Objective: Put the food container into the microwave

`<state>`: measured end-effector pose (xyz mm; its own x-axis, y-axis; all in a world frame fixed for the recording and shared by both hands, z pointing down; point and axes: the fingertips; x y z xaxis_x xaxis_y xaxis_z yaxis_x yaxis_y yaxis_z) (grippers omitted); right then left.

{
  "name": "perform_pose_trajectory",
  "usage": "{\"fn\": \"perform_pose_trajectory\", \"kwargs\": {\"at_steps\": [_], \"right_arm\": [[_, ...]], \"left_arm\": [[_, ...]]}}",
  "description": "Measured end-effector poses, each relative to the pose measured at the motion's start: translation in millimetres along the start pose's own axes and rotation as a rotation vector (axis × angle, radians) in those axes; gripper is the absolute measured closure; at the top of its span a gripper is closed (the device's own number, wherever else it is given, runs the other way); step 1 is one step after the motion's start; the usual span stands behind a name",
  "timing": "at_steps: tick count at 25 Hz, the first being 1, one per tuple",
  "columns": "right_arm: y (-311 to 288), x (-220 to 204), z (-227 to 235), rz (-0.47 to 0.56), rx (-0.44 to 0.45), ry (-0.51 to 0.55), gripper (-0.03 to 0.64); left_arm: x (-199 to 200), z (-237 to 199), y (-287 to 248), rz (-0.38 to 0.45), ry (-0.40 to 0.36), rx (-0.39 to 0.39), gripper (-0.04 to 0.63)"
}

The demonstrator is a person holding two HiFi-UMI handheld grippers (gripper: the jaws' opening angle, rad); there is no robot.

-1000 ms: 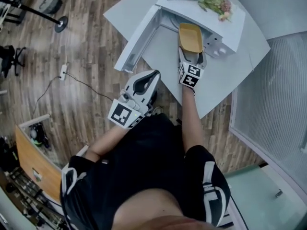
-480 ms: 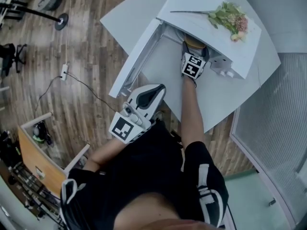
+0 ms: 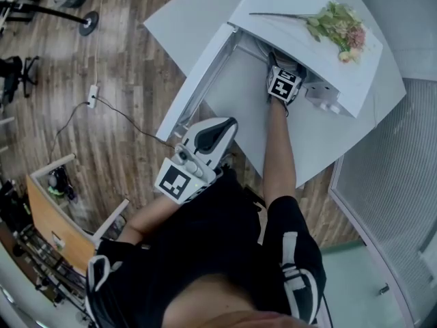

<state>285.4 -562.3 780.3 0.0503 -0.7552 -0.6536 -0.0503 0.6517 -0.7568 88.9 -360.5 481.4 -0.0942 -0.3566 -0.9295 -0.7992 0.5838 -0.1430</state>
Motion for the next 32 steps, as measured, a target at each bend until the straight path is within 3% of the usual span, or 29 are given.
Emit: {"fn": "perform_pose_trajectory", "kwargs": {"at_steps": [6,10,13,21,32], "right_arm": [[37,-8,-3,0.037,-0.001,-0.018,0.144],[118,-23,-15,0.109,0.037,-0.037,0.155],[205,-43,-28,0.178,0.091,-0.053,0.293],[402,-101,-44,0.303,0.204,-0.079,0.546],[537,-157,-80,0.356,0.222,-0.065,0.589]], "left_arm": [[3,14,21,0.015,-0.011,0.0,0.569],[10,38,46,0.04,-0.037,0.0,0.569],[13,61,75,0.068,-0.073,0.012,0.569],[2,131,156,0.088,-0.117,0.041,0.569],[7,156,218,0.094,-0.137,0.011,0.569]]}}
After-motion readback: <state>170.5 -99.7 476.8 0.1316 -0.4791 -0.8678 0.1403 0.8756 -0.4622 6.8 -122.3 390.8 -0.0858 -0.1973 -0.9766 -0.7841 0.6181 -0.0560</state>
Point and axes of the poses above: the fingertips, and each gripper's own axes: y backward along the fingers, z to its right, x out of its top, and after that the axes turned 12 degrees about -z, right-handed
